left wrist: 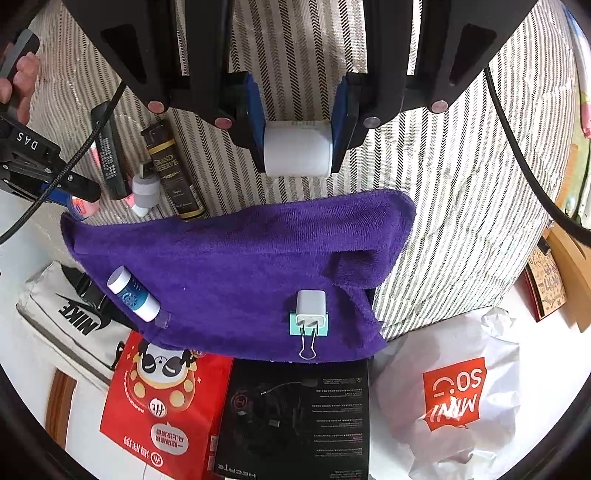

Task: Organize rigid objects
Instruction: 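Grasp the Vaseline tin with right gripper while left gripper carries the tape roll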

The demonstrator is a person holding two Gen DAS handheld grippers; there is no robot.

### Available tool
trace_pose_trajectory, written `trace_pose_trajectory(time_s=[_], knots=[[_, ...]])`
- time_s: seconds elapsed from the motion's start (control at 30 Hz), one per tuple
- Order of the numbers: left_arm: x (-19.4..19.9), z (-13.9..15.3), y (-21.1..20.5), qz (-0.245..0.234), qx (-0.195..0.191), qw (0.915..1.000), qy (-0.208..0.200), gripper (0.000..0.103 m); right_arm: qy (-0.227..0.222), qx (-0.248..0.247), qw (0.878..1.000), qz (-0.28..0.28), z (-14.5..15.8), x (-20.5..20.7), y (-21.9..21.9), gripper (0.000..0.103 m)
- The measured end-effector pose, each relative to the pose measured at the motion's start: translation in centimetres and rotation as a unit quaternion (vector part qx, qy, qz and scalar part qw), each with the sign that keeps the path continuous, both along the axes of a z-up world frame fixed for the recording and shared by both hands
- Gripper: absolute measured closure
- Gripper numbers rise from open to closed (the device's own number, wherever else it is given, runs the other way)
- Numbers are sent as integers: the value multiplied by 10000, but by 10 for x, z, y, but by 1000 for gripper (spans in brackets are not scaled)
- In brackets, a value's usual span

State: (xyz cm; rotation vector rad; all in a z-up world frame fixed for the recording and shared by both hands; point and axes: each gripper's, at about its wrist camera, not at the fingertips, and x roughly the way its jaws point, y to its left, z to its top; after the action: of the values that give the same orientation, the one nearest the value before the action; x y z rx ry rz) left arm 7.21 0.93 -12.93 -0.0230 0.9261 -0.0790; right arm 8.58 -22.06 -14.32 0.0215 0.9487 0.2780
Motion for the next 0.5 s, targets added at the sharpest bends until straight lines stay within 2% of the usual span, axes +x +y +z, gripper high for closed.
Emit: trace_pose_trajectory(time_s=[0.2,0.5], knots=[[0,8,2,-9,-146,9999,-34,73,-112,241,9996,-5,15,-2,-8,64],[5,20,11,15,-448,9990,-95,73,-278,244,9993,86,34,3,-12,64]])
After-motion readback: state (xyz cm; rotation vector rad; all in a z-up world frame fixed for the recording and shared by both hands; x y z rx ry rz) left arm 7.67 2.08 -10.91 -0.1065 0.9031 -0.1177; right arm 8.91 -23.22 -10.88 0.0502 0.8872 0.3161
